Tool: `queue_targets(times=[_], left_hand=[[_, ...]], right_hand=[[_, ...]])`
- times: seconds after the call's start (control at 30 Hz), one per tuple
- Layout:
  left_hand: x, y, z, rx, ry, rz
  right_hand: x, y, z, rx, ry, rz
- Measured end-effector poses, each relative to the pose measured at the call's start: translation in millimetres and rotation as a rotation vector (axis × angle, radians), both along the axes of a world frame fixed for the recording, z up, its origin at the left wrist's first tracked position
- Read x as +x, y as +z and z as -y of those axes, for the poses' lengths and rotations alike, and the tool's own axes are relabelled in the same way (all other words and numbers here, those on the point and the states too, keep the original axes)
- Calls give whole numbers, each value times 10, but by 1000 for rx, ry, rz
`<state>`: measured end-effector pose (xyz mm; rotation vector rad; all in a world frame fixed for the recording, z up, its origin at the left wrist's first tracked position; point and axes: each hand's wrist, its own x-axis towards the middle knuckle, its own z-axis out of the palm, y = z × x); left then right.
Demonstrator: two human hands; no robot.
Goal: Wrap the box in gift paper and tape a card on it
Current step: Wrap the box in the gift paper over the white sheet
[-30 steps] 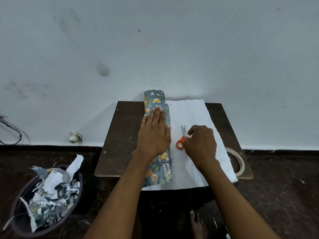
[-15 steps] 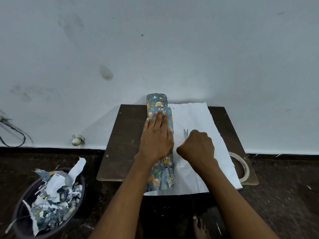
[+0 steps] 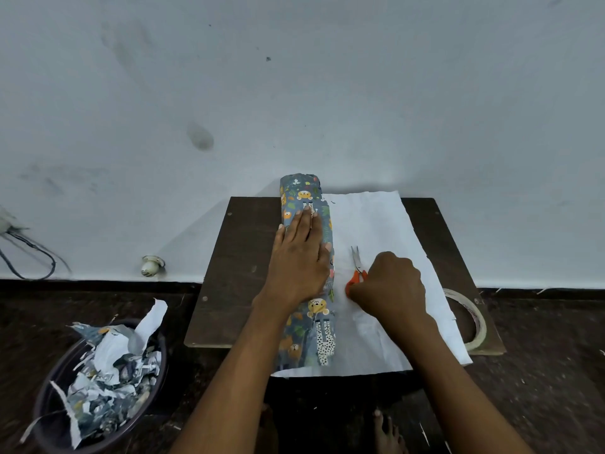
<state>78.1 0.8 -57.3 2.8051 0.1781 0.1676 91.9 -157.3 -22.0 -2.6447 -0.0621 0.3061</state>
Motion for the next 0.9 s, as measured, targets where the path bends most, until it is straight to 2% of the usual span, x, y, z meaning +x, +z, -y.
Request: queue_targets(times=[0.43,0.57,0.7,0.9], left_hand=[[-7,-18,1,-1,-2,28],[-34,-12,45,1,18,58],[-44,-23,80,38,38,83],[-49,-39,75,58,42,87]], right_hand=[[-110,126,-35,-46,44,-14],[-84,85,5,8,18,-43],[-3,-24,66,178,-50,-93],[32,-24,132,624,-135,-254]])
